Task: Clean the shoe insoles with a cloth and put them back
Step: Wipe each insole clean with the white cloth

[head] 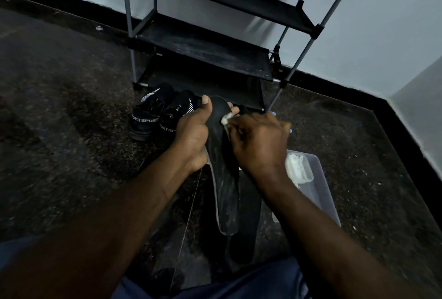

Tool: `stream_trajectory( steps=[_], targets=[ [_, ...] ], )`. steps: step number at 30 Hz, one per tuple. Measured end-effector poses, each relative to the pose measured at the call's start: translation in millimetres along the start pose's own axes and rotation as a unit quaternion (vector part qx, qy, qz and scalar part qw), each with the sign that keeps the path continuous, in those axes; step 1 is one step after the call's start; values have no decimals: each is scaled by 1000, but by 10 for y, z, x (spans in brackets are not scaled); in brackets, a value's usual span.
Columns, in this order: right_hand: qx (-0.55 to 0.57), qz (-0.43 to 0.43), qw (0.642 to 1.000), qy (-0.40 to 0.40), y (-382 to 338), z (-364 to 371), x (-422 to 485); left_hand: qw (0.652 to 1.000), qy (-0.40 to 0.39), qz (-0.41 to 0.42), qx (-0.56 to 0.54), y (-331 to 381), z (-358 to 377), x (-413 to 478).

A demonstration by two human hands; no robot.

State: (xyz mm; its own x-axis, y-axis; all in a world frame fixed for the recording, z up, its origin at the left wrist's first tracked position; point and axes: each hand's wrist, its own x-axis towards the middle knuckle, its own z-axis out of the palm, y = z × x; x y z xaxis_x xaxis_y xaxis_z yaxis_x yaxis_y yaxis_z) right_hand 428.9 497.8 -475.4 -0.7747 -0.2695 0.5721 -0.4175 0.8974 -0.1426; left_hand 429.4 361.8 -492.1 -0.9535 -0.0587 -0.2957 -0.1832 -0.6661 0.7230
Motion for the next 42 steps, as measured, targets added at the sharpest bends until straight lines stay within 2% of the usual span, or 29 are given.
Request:
stream_trajectory(
  steps=[4,8,11,13,16,20,23,27,29,34,36,39,41,42],
  targets=[
    [18,34,999,6,-59,38,116,1000,18,7,10,6,-2,-5],
    [55,-29,998,-27,-235,107,-143,1000,-1,7,6,19,-48,3],
    [24,-55,998,-31,-188,66,-148,1000,13,6,-12,37,-17,-36],
    [-10,-25,1000,-1,-107,18,-4,1000,15,11,-5,65,57,-59],
    [9,41,999,23,-79,-9,155,999,29,16,-2,94,114,-87],
    [76,6,997,-21,-273,81,-87,1000,16,11,15,49,30,-87],
    [43,-30,998,-42,-254,92,-107,1000,14,3,8,52,16,-100],
    [2,29,999,32,-105,27,211,999,36,3,-2,56,101,-94],
    [18,54,998,30,-115,15,273,999,46,-1,-2,31,102,-75],
    [55,-51,996,-40,-282,83,-31,1000,23,0,9,62,-9,-59],
    [26,-63,997,-25,-227,71,-19,1000,16,4,20,59,0,-64],
    [-3,10,1000,24,-102,29,166,1000,13,3,5,56,80,-87],
    [23,51,998,25,-122,23,214,1000,20,8,6,34,66,-62],
    [35,45,998,16,-168,37,178,1000,23,8,7,38,56,-65]
  ],
)
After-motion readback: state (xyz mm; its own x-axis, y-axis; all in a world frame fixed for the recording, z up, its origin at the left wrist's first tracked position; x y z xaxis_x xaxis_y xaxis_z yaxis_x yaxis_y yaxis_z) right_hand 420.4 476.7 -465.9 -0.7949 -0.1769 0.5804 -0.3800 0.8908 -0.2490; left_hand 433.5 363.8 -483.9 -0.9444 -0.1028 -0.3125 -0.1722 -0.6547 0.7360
